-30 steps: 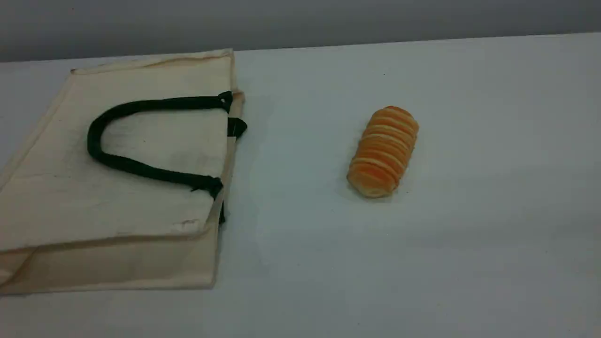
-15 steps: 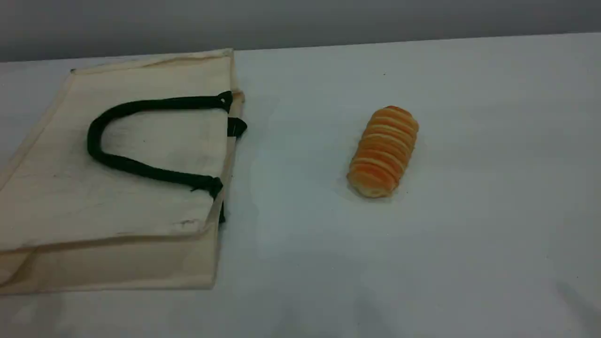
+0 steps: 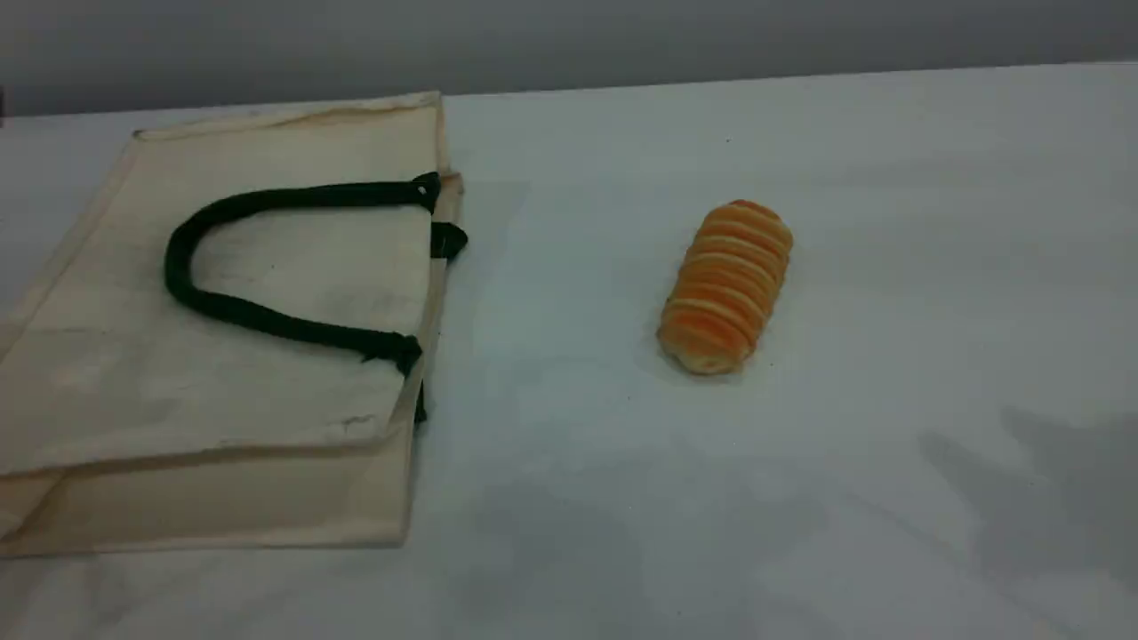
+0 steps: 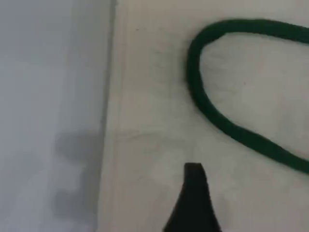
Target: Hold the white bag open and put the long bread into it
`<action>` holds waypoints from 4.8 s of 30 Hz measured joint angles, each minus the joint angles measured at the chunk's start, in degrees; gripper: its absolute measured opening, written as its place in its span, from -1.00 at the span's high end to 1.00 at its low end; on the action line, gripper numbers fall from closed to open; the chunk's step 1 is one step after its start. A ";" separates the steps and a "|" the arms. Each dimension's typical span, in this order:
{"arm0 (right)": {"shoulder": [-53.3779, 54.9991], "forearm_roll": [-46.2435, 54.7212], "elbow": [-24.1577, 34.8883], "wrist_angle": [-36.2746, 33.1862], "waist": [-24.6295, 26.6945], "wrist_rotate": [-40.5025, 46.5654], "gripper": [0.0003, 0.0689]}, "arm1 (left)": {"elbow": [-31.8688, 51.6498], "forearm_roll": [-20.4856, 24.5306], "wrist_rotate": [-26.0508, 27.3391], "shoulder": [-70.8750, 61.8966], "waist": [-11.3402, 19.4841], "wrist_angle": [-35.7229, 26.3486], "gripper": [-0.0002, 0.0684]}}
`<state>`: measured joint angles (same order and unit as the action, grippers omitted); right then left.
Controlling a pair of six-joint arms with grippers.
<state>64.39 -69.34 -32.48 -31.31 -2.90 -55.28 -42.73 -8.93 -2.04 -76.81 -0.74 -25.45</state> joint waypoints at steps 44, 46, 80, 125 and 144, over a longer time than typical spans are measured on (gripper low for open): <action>19.75 -16.23 -8.58 0.35 0.00 -15.59 -0.32 | -18.60 -0.66 0.01 -42.40 -0.49 9.45 -0.50; 19.75 -16.23 -8.58 0.18 0.00 -15.54 -0.32 | -18.60 -0.66 0.10 -42.91 -0.94 9.40 -0.50; 32.03 -29.82 -8.70 7.34 -9.61 -27.55 -0.32 | -35.67 -12.31 15.94 -20.49 -6.96 -22.48 0.77; 62.84 -30.78 -27.44 2.12 -9.73 -33.36 -0.32 | -35.67 -12.05 15.03 5.03 -8.11 -41.34 0.77; 65.64 -31.14 -28.01 -1.84 -10.79 -33.30 -0.32 | -35.67 -11.58 15.03 5.03 -8.11 -41.51 0.77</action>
<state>130.03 -100.48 -60.49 -33.15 -13.69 -88.58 -78.41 -20.52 12.99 -71.78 -8.85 -66.97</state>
